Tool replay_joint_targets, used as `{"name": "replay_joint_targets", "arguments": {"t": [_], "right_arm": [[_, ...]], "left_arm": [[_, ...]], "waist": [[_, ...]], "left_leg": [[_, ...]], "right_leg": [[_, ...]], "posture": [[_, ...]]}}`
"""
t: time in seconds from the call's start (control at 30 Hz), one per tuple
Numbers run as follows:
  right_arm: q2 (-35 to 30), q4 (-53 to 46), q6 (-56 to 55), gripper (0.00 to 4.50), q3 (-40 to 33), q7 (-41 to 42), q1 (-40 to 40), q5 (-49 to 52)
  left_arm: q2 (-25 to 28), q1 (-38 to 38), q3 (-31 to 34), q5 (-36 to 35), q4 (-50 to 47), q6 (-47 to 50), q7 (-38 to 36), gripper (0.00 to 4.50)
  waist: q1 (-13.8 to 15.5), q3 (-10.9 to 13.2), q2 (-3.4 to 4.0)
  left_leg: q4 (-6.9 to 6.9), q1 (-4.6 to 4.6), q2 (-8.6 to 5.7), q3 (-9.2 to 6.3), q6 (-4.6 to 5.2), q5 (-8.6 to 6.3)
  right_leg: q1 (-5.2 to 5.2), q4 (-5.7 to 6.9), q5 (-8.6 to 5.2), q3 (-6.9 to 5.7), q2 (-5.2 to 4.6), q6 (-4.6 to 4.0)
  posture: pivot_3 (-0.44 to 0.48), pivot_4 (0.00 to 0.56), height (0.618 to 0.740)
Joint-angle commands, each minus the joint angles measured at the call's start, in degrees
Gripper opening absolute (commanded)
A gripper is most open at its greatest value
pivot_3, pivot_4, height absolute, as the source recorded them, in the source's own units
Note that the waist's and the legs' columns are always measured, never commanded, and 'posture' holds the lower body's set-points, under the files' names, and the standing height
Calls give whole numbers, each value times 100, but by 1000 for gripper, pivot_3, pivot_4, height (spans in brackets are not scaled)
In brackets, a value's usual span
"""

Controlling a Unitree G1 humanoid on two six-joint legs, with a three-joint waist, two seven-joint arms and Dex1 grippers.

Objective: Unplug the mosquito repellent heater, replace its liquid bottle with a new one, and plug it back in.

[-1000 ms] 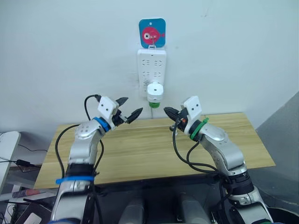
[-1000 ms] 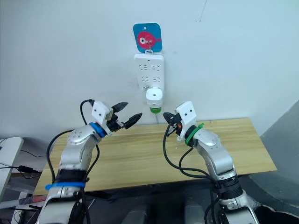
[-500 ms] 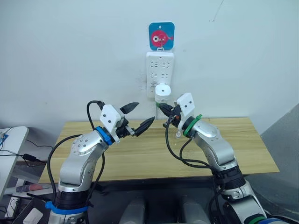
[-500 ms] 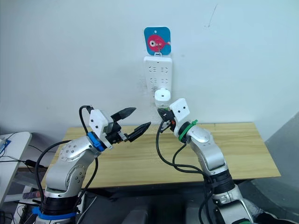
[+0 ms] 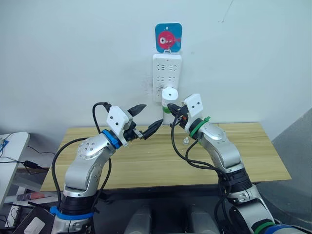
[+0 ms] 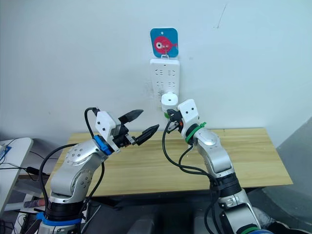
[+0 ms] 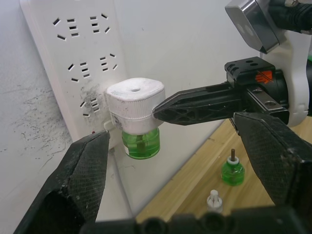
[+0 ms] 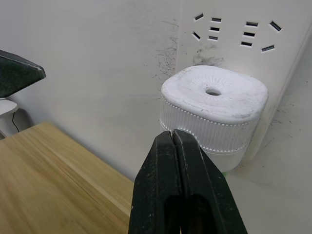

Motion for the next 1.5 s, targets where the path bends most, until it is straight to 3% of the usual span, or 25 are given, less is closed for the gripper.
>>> {"name": "replay_joint_targets", "arguments": {"t": [0.03, 0.63, 1.5], "right_arm": [[57, -69, -153, 25, -198, -149, -131, 4], [-91, -479, 129, 25, -87, 180, 126, 203], [55, 91, -142, 25, -248, -212, -239, -112]], "left_arm": [[-7, -52, 25, -119, -106, -6, 51, 4500], [16, -88, 39, -127, -54, 9, 64, 4500], [11, -111, 55, -170, -19, -8, 127, 4500]], "waist": [[0, 0, 0], [-2, 0, 0], [-2, 0, 0]], "left_leg": [[0, 0, 0, 0, 0, 0], [-3, 0, 1, -4, 0, 0], [-3, 2, 2, -5, -1, 1]], "right_leg": [[0, 0, 0, 0, 0, 0], [3, -5, -1, -1, 0, -1], [4, -6, -1, -2, 0, -1]], "posture": [[30, 111, 740], [21, 115, 740], [27, 112, 740]]}}
